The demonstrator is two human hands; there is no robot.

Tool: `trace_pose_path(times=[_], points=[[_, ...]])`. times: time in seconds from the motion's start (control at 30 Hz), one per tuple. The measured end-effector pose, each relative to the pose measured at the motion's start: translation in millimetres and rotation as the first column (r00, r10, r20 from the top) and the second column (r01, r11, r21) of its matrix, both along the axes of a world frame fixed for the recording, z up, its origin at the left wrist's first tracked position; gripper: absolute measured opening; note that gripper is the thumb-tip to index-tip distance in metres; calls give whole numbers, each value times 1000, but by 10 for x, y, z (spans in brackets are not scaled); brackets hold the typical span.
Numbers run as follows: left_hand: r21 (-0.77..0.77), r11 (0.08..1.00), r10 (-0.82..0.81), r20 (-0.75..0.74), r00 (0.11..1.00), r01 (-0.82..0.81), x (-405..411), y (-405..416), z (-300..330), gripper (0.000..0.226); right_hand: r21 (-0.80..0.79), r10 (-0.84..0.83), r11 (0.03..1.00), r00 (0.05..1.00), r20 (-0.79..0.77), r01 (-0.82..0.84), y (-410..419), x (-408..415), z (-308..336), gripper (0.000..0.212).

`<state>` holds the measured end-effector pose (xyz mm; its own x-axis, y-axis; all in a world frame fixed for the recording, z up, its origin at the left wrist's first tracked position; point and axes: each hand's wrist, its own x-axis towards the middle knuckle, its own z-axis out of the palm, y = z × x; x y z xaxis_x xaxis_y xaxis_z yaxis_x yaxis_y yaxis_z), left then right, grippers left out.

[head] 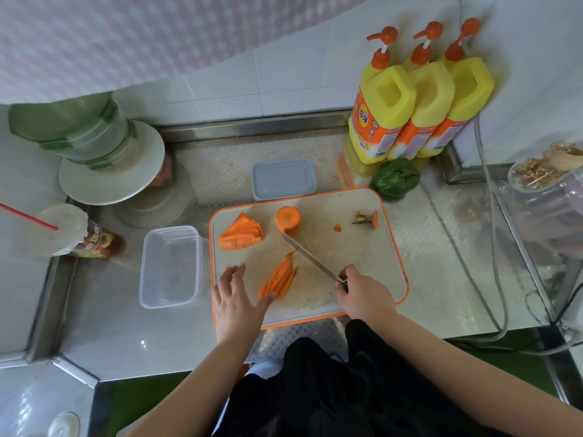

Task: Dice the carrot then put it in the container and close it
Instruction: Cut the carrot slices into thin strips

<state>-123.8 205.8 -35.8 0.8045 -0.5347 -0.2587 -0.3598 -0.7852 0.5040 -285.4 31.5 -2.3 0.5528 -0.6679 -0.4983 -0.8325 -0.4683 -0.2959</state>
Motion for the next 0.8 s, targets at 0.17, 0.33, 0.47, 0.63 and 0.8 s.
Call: trace_pose_path(times=[0.17,0.33,0.47,0.63,0.8], points=[[42,997,70,25,997,-71,148,-11,-9,54,-6,-20,1000,999,-28,20,24,23,13,19],[100,995,-13,85,996,5,382,-20,-41,36,6,-16,1000,999,-35,17,43,28,11,19],[-3,1000,-31,-8,999,31,403,-132,-39,24,16,-6,1000,999,-42,7,37,41,25,19],[-74,994,-85,-89,992,78,237,-283,-2,25,17,33,999,997,-68,-32,23,49,55,17],[72,979,-187,-70,980,192,76,-335,44,55,15,29,999,998,-54,-28,58,36,66,16]])
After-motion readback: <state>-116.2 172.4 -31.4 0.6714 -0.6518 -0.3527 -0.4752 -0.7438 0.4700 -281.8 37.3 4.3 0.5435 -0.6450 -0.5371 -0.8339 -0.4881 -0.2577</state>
